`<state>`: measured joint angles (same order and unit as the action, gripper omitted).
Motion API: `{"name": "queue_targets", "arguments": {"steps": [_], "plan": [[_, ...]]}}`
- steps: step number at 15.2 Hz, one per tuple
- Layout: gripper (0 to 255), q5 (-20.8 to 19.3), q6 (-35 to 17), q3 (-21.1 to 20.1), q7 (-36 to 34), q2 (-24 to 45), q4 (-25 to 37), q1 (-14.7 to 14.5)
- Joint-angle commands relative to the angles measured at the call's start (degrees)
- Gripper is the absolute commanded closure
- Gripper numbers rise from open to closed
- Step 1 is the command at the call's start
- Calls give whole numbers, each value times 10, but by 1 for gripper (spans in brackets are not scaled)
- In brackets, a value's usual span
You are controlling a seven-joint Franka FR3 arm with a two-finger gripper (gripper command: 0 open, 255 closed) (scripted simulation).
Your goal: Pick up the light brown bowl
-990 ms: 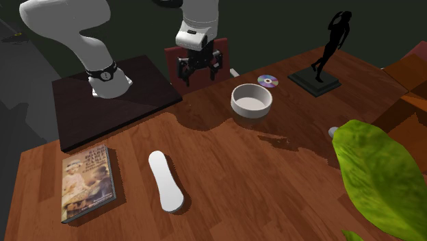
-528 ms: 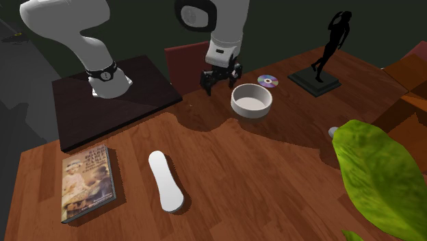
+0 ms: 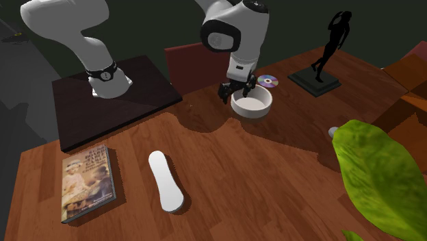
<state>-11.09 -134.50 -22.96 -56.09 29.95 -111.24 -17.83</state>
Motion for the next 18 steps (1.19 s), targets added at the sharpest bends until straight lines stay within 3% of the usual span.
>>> {"name": "queue_targets", "arguments": {"steps": [1,7,8,18], "plan": [[0,-6,-12,4,-4,11,0,-3],[0,-15,-30,12,-8,33,1,-9],[255,-15,-30,12,-9,33,1,-9],[255,-12,-25,9,-7,27,1,-7]]}}
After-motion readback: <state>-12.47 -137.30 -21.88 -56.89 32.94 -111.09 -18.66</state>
